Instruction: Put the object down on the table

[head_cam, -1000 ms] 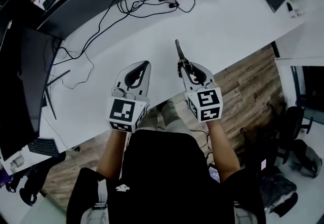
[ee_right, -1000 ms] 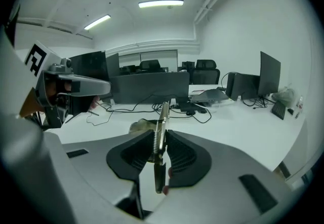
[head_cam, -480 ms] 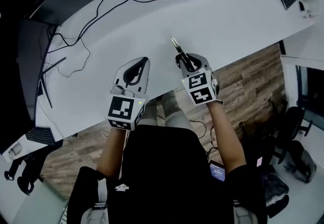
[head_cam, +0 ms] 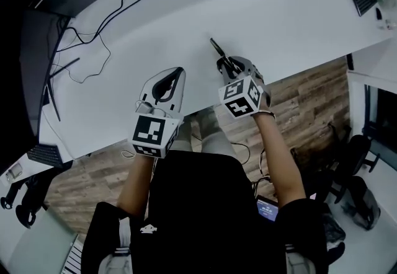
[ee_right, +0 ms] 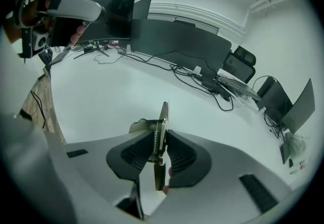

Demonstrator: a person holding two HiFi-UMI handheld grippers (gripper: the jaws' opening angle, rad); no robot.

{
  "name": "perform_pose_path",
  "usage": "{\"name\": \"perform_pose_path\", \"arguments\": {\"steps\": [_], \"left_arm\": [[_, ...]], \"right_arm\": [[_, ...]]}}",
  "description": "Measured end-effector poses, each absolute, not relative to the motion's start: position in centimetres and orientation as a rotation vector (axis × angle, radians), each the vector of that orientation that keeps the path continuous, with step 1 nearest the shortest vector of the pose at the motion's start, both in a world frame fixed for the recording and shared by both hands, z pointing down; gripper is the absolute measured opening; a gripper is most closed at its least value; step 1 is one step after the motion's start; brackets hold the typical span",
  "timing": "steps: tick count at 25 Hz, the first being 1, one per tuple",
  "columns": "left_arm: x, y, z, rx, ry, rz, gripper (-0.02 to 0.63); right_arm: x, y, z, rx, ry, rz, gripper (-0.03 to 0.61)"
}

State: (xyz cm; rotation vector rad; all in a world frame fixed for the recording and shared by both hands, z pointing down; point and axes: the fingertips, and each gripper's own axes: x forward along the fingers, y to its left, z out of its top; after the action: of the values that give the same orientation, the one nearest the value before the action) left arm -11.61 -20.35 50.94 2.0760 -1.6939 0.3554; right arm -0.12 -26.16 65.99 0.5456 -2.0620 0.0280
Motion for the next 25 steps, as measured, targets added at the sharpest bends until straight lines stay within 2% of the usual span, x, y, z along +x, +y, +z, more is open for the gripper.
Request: {"name": "perform_pose_path", "arguments": {"steps": [25], "left_arm": [[-12.7,-20.0,54.0,2.013,-1.698,0.361,0.012]], "right_arm": [[-1.3,-26.1,69.8,0.468,-2.001,-0.153,0.101]]}}
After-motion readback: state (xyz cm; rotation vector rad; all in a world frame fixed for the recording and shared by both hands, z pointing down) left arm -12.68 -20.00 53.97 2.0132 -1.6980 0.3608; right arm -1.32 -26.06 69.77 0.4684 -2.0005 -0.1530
